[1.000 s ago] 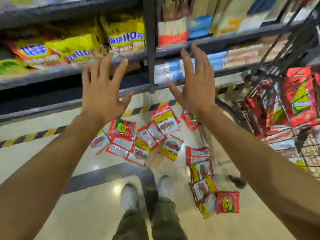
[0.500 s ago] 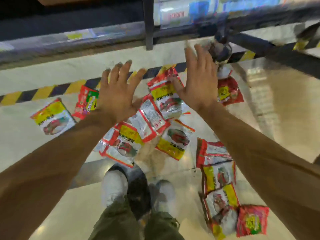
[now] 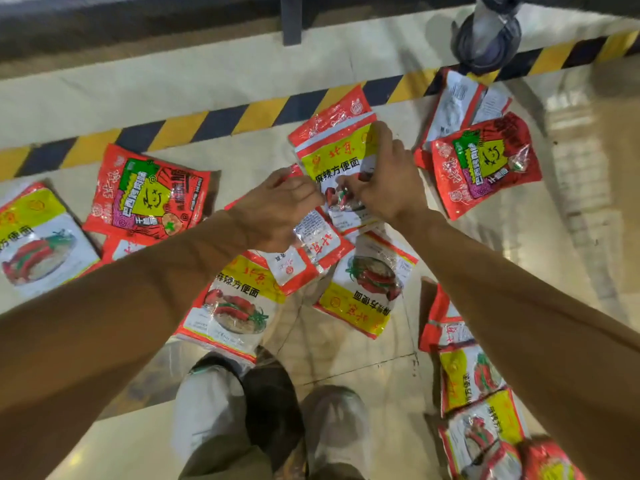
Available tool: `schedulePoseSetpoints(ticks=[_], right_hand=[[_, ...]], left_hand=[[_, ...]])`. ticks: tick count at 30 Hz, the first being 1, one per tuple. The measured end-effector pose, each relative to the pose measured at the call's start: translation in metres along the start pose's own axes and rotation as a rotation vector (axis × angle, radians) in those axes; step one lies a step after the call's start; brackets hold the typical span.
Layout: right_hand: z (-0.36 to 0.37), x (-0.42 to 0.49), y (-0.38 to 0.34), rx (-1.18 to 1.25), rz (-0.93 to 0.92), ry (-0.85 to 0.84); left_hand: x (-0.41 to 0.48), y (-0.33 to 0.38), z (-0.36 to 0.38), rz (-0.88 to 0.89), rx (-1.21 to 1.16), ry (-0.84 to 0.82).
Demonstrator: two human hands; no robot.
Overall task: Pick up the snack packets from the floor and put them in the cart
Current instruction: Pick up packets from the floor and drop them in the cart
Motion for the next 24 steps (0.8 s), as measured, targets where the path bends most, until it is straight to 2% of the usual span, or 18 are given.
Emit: schedulePoseSetpoints(ticks=[3,7,10,13,16,19,22,24], right_hand=[[-0.002,0.000,-0.002,0.178,0.064,0.029],[-0.018,-0.005,0.001,0.330,0.220,0.075],[-0.046,-0.020,-0.011,0.339,0.258,0.060],[-0.086,-0.041,-0.040,0.462,0.261,0.037],[-0.144,-0.062,-0.080,0.589,0.268,0.064],[-0.226,-0.070,-0.141,0.676,0.205,0.127],[-0.321,-0.081,-0.214,0.792,0.119,0.130],[-0.394,-0.091,-0.262,0.817,0.085,0.178]], left_hand=[[0.002,0.000,0.002,-0.002,0.064,-0.062],[0.000,-0.005,-0.012,-0.094,0.171,-0.238],[-0.020,-0.014,-0.054,-0.183,0.057,-0.190],[-0.058,-0.031,-0.114,-0.328,-0.062,-0.079],[-0.107,-0.052,-0.191,-0.572,-0.318,0.058],[-0.166,-0.058,-0.282,-0.804,-0.773,0.198],[-0.224,-0.047,-0.385,-0.883,-1.185,0.360],[-0.264,-0.035,-0.461,-0.878,-1.350,0.453]])
Point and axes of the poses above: each hand's wrist, its own x-axis towards the middle knuckle, its own z-axis out of the palm, y = z × x, the point moved 10 cm from there along x, towards the middle knuckle, and after that the axes turned 15 degrees about -z, right-handed, at the moved point
